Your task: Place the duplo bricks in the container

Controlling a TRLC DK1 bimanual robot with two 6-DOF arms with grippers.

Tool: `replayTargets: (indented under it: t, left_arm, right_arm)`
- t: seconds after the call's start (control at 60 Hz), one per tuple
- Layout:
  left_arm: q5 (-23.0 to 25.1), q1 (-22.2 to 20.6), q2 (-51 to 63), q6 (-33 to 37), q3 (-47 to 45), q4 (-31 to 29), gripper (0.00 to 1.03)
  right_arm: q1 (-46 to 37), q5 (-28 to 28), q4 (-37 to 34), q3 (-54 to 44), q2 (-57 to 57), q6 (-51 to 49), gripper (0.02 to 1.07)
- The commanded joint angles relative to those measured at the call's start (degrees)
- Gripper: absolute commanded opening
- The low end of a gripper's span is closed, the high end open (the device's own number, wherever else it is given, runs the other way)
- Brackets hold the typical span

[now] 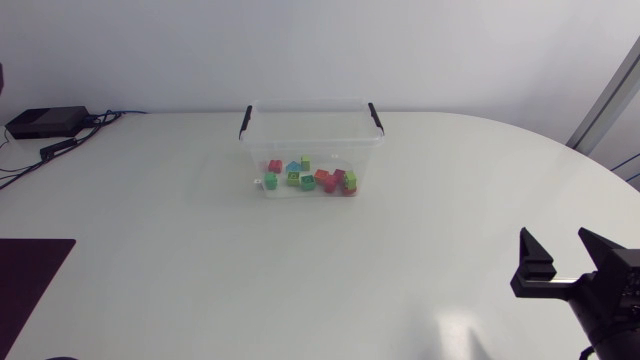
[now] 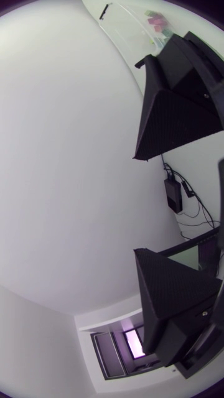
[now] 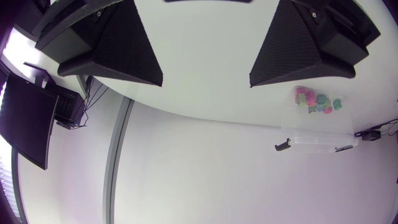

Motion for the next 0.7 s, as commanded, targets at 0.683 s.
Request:
replayTargets:
  t: [0.683]
  left_arm:
    - [8.5, 11.1, -27.6, -11.8, -20.3, -1.0, 0.99]
  right_arm:
    - [-0.4, 0.3, -1.3, -0.4, -0.5, -0.8, 1.03]
